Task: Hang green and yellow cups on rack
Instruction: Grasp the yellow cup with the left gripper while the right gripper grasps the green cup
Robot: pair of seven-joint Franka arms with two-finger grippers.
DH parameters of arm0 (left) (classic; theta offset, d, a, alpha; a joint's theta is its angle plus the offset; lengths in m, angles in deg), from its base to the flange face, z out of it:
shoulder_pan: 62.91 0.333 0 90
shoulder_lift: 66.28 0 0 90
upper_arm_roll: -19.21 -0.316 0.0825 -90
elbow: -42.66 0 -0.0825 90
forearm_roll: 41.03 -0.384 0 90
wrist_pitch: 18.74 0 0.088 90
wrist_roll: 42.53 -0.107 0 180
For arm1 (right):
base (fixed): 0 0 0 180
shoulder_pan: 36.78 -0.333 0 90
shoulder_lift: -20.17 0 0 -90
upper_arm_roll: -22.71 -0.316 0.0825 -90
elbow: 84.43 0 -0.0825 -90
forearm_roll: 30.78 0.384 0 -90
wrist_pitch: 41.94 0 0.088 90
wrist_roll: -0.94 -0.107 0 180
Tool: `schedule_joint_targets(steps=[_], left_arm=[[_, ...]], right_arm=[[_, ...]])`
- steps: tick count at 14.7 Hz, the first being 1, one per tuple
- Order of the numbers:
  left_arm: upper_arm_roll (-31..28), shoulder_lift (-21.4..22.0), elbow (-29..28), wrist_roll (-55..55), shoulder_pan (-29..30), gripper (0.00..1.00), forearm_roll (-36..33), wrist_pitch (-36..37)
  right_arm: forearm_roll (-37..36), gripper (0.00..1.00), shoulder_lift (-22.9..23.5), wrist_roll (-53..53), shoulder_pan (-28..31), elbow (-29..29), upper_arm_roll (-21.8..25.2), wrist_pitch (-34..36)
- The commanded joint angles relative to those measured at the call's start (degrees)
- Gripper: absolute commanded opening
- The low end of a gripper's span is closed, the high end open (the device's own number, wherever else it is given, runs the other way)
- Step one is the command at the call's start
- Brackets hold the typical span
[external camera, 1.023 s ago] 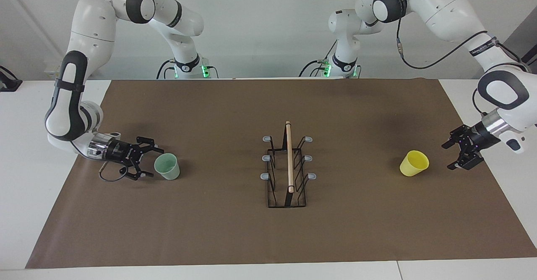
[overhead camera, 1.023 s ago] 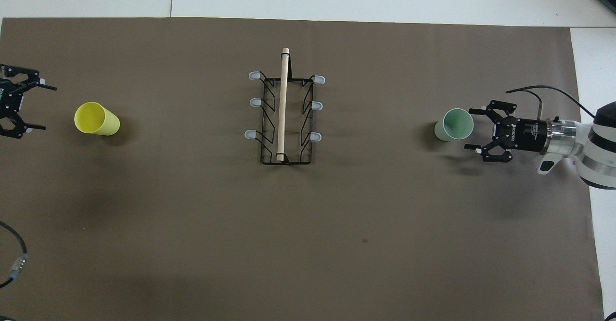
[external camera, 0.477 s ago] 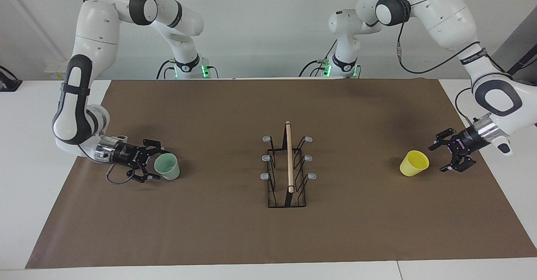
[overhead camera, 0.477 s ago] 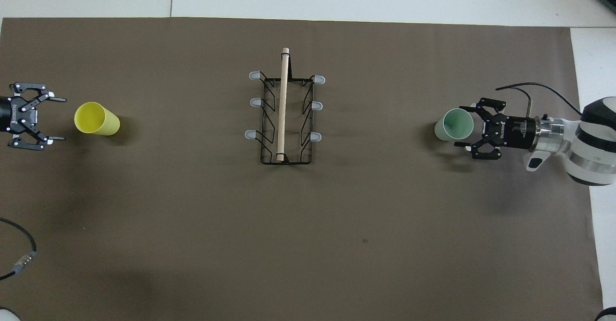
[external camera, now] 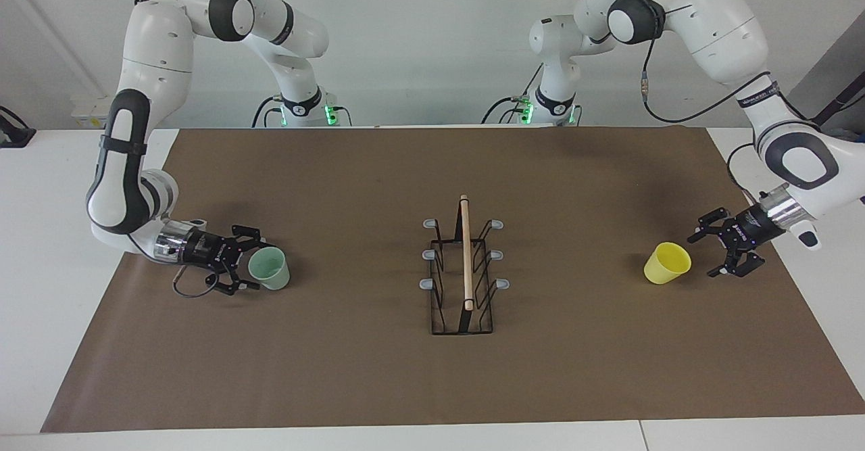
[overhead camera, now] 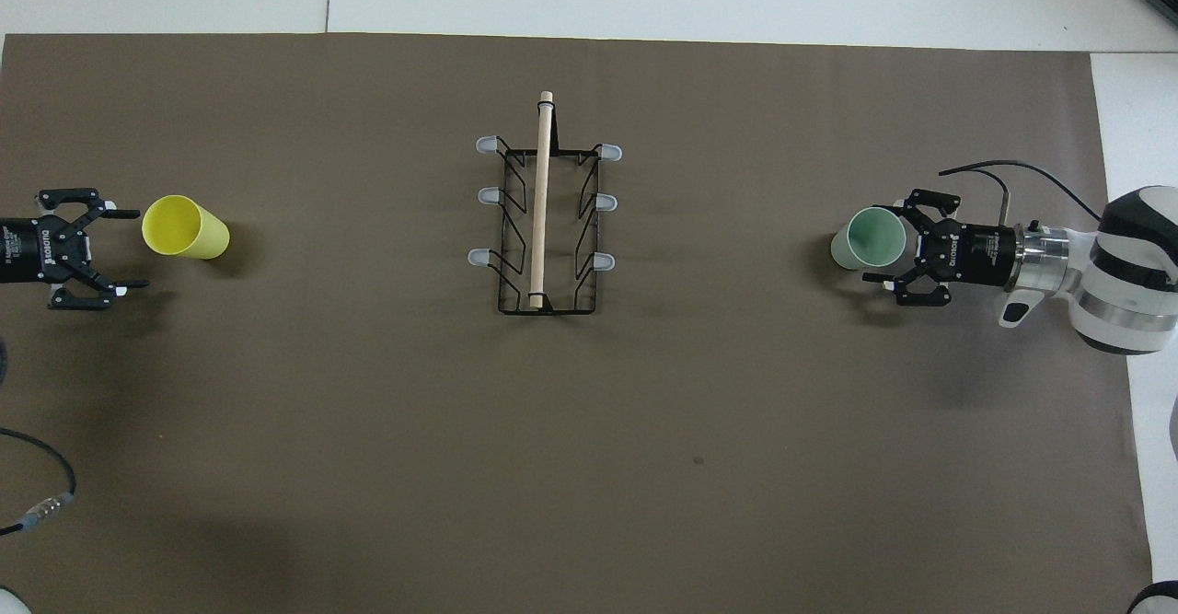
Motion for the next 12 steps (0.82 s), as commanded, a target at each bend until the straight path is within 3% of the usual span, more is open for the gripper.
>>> schedule_joint_targets(steps=[1, 3, 4, 9, 12], left_arm=[[-0.9, 3.35, -5.67, 1.39, -1.93, 1.0, 4.61, -4.98], [-0.82, 3.44, -6.81, 2.18, -2.72, 1.0, 6.81, -6.66], [-0.82, 3.53, -7.34, 2.44, -2.99, 1.0, 7.34, -6.84], [-0.82, 4.85, -10.42, 4.02, -4.21, 1.0, 12.35, -7.89], [-0.64, 4.94, -11.56, 4.29, -5.45, 1.0, 14.81, -9.82]], right_arm=[[2.01, 0.73, 0.83, 2.33, -0.85, 1.03, -0.24, -0.36], [2.02, 0.2, 0.83, 7.41, -1.12, 0.94, -0.24, -0.01], [2.11, 0.0, 0.83, 8.83, -1.38, 1.03, -0.24, 0.08], [-0.52, 0.0, -0.92, 16.22, -4.1, 4.19, -0.16, -0.88], [-3.5, 0.0, -6.35, 21.83, -6.73, 3.93, -0.16, -5.09]])
